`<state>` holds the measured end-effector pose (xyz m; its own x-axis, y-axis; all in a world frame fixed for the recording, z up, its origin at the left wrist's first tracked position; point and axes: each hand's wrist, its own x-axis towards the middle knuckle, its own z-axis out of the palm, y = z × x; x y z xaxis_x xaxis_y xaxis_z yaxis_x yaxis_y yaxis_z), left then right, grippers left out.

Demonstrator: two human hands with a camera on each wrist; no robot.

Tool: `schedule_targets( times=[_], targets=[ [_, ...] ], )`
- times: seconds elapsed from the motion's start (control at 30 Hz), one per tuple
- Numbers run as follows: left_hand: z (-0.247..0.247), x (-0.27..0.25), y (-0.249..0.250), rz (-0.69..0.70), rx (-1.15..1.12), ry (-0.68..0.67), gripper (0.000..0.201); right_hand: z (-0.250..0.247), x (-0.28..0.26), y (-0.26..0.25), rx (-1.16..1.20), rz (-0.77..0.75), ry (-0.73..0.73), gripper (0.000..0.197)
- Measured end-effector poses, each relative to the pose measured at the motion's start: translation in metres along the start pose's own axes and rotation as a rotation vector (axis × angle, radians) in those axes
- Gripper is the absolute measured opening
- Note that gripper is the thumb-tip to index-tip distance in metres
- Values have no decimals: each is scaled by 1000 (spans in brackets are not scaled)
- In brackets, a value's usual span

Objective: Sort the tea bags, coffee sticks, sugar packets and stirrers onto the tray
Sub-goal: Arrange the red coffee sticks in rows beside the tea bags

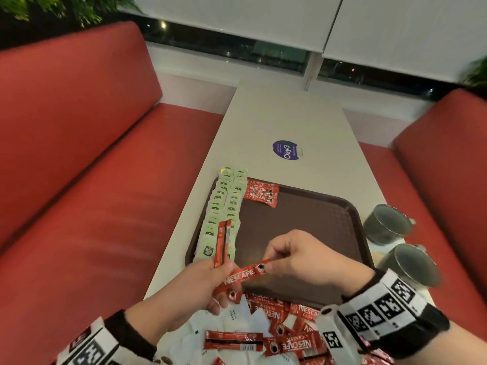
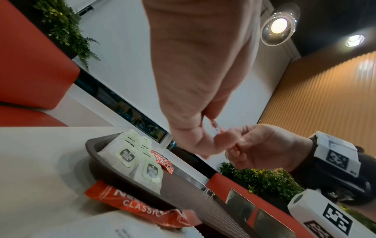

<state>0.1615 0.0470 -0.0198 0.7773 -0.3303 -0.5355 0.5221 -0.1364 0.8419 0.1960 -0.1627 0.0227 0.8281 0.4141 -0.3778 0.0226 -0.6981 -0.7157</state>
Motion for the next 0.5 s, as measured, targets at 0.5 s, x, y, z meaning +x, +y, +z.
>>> schedule_targets(
  times=[0.5],
  targets=[
    [-39,12,-20,4,147,131,21,-32,133,85,218,346,659,18]
  ],
)
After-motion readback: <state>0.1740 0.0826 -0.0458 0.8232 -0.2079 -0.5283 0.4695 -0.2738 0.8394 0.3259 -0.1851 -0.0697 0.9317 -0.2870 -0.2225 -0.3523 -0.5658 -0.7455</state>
